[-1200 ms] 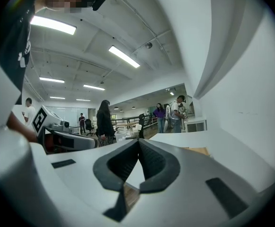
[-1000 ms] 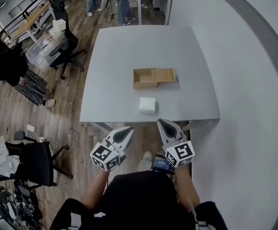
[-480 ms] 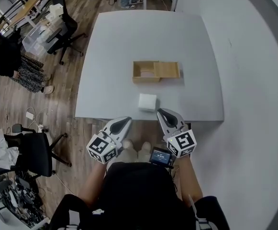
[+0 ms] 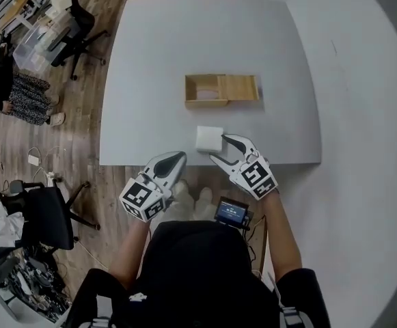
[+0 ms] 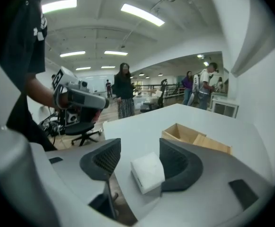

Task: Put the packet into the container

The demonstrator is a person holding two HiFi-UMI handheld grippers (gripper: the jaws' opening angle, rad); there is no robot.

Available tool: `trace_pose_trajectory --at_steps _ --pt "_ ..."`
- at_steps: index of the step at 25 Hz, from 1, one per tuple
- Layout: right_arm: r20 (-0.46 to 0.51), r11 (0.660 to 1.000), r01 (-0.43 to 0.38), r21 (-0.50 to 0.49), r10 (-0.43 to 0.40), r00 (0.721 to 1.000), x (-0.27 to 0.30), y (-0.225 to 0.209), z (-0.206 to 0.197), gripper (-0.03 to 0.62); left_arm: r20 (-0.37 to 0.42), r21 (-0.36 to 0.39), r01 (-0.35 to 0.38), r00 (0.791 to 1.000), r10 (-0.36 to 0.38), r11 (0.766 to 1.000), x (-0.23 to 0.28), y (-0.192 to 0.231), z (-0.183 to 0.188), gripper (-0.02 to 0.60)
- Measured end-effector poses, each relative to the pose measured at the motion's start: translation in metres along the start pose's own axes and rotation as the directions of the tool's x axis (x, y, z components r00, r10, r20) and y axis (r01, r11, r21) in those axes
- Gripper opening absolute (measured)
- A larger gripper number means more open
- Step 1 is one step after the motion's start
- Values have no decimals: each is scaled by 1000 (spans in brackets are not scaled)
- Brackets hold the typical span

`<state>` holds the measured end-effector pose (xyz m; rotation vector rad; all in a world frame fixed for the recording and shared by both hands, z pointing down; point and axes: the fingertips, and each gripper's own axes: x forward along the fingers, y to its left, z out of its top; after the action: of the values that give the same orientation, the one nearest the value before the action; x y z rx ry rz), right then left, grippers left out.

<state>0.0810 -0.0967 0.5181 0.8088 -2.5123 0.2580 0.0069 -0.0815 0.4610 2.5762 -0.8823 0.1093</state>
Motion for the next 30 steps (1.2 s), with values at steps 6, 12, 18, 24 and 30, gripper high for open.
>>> trace_pose_trajectory --at_steps 6,12,18,24,30 --pt "-376 948 -228 -221 133 917 54 -10 -53 365 -38 -12 -5 999 5 1000 13 23 -17 2" --pt "-627 874 -404 -269 160 763 95 -7 -99 437 -80 -15 -8 997 7 1000 22 40 -32 2" --pt "-690 867 -410 -282 114 715 118 -18 -130 440 -92 -30 -15 996 12 999 22 47 -41 2" --pt "-728 839 -443 -316 85 681 117 -23 -126 421 -66 -76 -19 998 14 997 20 53 -37 2" --pt "-688 829 -422 -367 63 723 116 -38 -80 411 -60 -60 -4 998 0 998 28 58 -29 0"
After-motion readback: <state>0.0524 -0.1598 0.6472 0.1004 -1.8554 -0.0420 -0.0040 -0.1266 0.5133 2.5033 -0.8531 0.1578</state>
